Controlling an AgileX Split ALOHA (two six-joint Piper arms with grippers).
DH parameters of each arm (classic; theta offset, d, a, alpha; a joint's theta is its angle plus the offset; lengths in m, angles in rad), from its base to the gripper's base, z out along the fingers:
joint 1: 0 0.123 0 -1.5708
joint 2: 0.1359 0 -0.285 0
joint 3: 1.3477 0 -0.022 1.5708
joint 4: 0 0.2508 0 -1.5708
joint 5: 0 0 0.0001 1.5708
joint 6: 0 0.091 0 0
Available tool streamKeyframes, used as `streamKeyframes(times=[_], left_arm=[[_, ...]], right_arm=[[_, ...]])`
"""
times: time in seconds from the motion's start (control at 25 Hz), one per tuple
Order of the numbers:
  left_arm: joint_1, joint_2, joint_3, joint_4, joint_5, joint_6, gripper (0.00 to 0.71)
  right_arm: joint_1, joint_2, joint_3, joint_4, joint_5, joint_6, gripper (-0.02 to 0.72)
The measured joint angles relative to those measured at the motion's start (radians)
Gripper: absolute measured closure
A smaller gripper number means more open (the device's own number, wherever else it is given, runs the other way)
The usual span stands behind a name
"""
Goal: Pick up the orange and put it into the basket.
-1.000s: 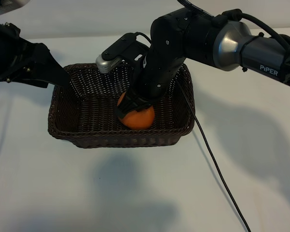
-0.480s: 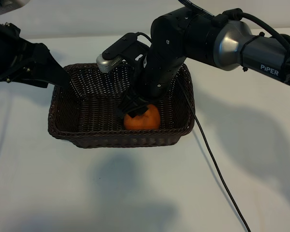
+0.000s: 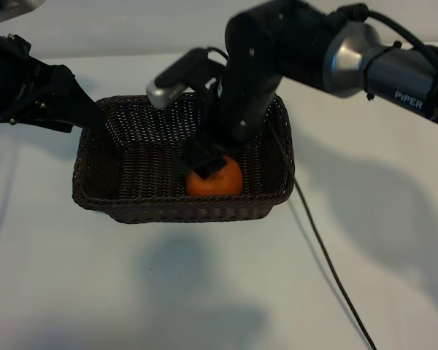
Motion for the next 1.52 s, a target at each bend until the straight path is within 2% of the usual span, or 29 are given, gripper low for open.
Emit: streamKeyframes(times=[0.16,0.32,0.4,0.64,1.12,1.28,1.52], left_arm=[[0.000,0.000,0.000,0.000,0.000,0.000,0.129],[0.000,0.000,0.000,0.000,0.000,0.000,0.129],[0.000,0.000,0.000,0.000,0.000,0.000,0.129],[0.000,0.000,0.000,0.000,0.000,0.000,0.129],[0.000,0.000,0.000,0.000,0.000,0.000,0.129],[0.000,0.000,0.000,0.000,0.000,0.000,0.129],[0.000,0.000,0.000,0.000,0.000,0.002,0.129]], right_arm=[[-0.001,0.000,-0.106,0.001,0.083,0.012,0.153],[-0.002,0.000,-0.176,-0.003,0.197,0.012,0.169],[-0.002,0.000,-0.195,-0.013,0.218,0.012,0.180],[-0.002,-0.022,-0.200,-0.043,0.228,0.012,0.214],[-0.011,-0.095,-0.200,-0.068,0.231,0.014,0.216],[-0.049,-0.134,-0.164,-0.067,0.228,0.019,0.216],[-0.144,-0.231,-0.011,-0.069,0.227,0.019,0.216]])
